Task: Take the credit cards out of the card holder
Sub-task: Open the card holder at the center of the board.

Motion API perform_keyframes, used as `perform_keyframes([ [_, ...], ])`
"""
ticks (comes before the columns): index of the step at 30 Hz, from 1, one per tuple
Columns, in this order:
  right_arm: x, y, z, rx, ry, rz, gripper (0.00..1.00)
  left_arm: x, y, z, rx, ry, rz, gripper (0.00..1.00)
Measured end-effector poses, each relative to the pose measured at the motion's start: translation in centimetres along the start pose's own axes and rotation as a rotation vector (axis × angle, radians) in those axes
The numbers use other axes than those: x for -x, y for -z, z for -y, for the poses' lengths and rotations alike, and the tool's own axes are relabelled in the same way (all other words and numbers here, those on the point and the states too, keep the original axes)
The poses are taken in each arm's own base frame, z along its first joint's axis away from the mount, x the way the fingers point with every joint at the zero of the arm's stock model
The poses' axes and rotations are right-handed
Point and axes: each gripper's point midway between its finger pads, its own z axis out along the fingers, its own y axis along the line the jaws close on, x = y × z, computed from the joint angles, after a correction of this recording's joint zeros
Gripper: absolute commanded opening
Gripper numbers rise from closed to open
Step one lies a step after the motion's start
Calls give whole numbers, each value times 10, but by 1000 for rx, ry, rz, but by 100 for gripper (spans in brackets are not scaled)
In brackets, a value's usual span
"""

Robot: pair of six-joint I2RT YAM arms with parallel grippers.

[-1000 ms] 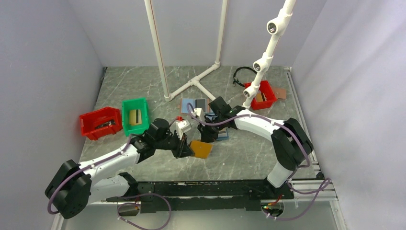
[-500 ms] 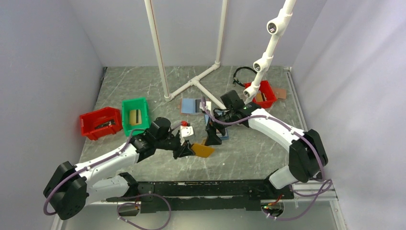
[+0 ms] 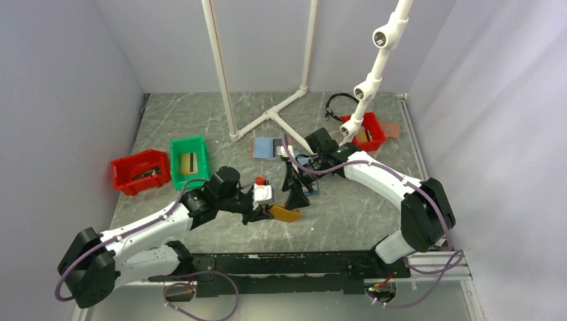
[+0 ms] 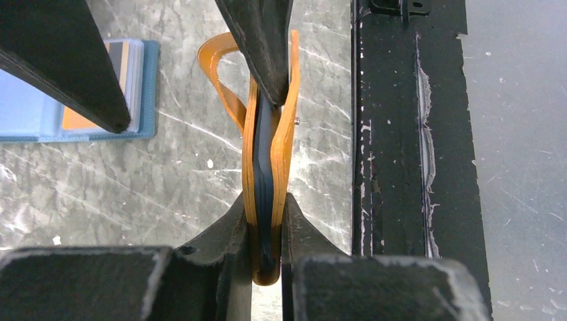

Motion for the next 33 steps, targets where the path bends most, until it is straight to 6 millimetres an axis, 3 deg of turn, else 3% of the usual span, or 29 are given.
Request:
perform_keyframes([
  [3,-3,-4,-5,34,-13,-6,78,5,2,1,2,-26,15,0],
  [8,-9,-15,-24,131,-29,-32,28,9,5,0,18,-56,24,1],
  [11,-9,-16,-29,150,-13,-39,2,6,5,-4,40,-52,15,18],
  [17,-6,-13,-16,75,15,-45,0,7,8,-20,163,6,39,78],
  [19,-4,-9,-10,32,5,-39,0,9,13,-29,239,42,65,95],
  [20,-3,-7,-7,15,2,-38,0,11,16,-34,283,75,82,99],
  [26,-6,2,19,-145,-32,-43,0,16,50,-57,565,374,217,99],
  [29,-14,5,42,-275,-51,-75,0,20,66,-59,640,526,293,99],
  [33,-24,9,60,-401,-81,-110,0,19,68,-57,657,715,344,99],
])
